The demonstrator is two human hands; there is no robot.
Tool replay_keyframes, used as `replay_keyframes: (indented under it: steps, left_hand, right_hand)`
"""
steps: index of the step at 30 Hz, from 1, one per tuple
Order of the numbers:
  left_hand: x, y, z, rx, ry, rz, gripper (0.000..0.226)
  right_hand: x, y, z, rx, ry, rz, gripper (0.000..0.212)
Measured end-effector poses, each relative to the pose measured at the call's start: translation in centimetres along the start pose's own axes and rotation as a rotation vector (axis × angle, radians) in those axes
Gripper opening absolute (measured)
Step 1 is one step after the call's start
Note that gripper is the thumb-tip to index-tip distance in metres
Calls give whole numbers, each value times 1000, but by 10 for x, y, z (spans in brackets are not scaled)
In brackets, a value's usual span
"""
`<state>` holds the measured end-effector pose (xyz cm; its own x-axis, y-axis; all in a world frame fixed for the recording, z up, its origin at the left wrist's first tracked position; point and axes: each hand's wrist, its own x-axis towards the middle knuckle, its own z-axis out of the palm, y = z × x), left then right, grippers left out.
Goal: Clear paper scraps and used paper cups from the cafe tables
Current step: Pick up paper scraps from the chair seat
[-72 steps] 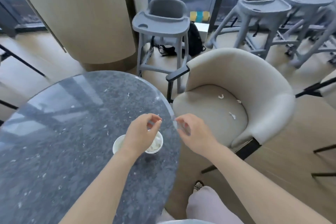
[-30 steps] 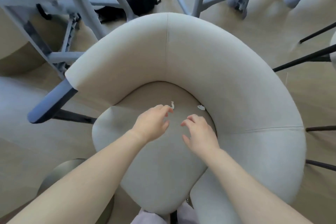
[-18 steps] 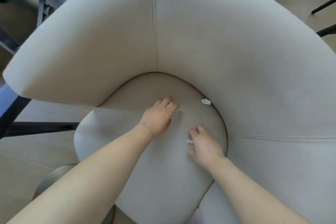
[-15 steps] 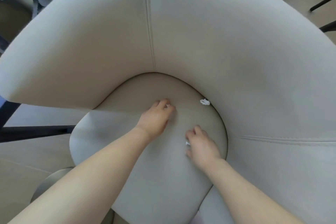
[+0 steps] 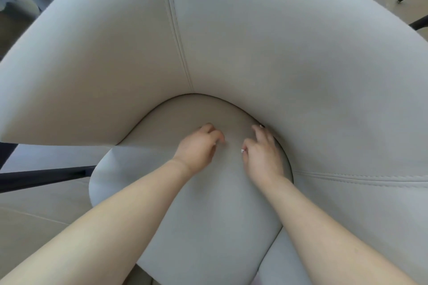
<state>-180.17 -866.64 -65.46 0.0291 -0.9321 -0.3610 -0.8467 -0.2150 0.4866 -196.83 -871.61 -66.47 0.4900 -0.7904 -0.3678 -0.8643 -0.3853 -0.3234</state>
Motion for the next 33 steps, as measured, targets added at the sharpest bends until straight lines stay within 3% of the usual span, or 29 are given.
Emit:
replay_keyframes:
  steps: [11, 15, 18, 27, 33]
  left_hand:
    - [-3, -8, 8, 68, 36, -65, 39]
    - [-6, -10, 9, 49, 26, -86, 30]
    - [-7, -11, 8, 16, 5, -105, 23]
    - [-7, -9, 1, 4, -61, -131, 23]
    - [-26, 2, -25, 65, -62, -142, 22]
  right_hand:
    - [6, -10, 11, 103, -66, -31, 18]
    - [-1, -19, 9, 121, -29, -105, 8]
    - [-3, -16, 8, 77, 46, -60, 3]
    - [0, -12, 8, 198, -75, -41, 15]
    - [-16, -26, -30, 351, -28, -19, 12]
